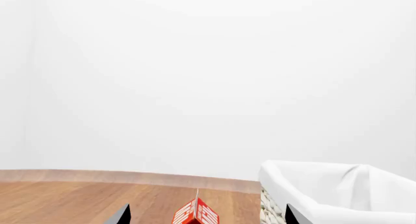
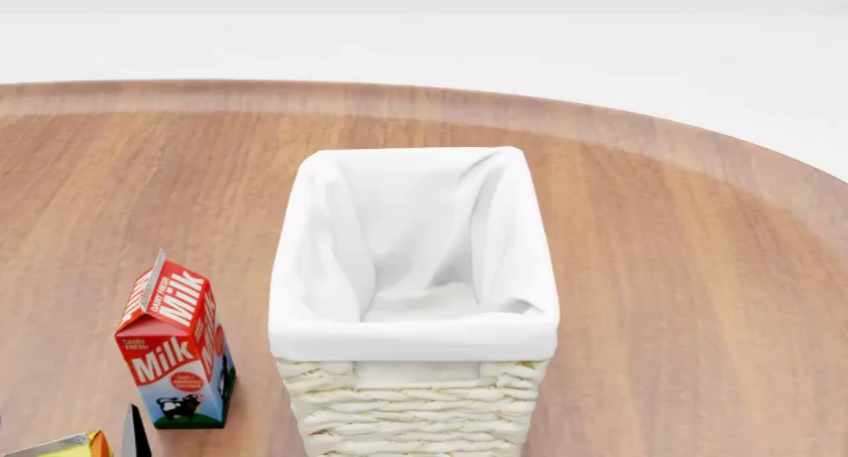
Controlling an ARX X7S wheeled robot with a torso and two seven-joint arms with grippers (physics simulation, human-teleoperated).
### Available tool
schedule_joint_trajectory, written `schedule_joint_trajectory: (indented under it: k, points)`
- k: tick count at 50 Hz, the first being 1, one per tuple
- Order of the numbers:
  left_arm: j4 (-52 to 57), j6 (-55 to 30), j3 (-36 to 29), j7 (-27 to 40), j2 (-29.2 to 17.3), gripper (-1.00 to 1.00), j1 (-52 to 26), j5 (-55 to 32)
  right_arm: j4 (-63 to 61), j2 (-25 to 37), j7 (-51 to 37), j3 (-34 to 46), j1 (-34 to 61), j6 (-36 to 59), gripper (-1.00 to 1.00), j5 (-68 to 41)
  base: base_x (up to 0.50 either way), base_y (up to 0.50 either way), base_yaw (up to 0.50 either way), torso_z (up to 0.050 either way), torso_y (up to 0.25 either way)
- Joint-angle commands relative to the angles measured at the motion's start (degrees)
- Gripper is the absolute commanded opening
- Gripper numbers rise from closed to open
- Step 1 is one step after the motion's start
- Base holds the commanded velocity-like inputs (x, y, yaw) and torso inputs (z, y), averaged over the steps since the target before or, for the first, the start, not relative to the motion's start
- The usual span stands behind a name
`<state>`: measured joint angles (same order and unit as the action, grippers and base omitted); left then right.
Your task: Pick up the alphabet soup, and put it in the basket.
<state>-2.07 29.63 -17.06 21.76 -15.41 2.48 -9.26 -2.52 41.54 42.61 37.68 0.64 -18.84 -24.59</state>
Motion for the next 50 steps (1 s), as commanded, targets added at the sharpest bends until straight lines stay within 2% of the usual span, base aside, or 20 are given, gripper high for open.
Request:
schedule_joint_trajectory:
  k: [1,50]
  points:
    - [-0.16,0.15,-0.29,0.18,-0.07,1.00,-0.06,0.13,2.59,-1.19,0.81,0.81,0.49,-0.44,1.00,1.05,0.00,0.00,0.00,0.000,0.000]
    - [0.11,0.99,-0.93,0.90,-0.80,1.00,0.11,-0.31,7.65,-4.50,-1.76,3.56,3.38,3.70,1.00,7.55,0.00,0.00,0.00,0.000,0.000]
